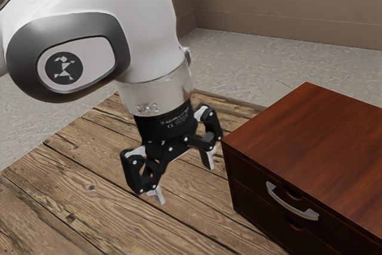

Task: Pull the drawer handle with one arm to open the drawer

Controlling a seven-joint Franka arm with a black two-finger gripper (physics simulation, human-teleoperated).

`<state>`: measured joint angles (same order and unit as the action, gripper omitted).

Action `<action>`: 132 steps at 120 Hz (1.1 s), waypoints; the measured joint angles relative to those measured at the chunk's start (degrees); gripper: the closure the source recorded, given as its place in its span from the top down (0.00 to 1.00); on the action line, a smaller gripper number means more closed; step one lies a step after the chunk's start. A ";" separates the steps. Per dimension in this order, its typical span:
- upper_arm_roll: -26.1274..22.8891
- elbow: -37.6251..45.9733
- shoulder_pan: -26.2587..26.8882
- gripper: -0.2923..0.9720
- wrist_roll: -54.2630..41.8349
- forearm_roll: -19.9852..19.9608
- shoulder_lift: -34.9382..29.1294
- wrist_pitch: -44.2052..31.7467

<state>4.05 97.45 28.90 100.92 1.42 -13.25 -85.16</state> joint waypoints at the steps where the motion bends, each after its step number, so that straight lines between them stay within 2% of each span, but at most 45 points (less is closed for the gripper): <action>1: 0.00 0.06 0.02 0.77 0.00 0.00 -0.04 -0.05; 21: 0.00 0.52 0.69 0.77 -0.07 -0.09 -0.08 -1.10; 44: 0.06 2.34 3.94 0.77 -0.08 -0.10 0.47 -2.68; 91: 0.50 7.38 4.66 0.77 1.87 -0.57 2.87 -15.19; 132: 0.52 7.66 5.25 0.77 3.25 -0.41 4.71 -20.84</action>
<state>4.57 105.11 34.15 104.17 1.01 -8.55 -106.01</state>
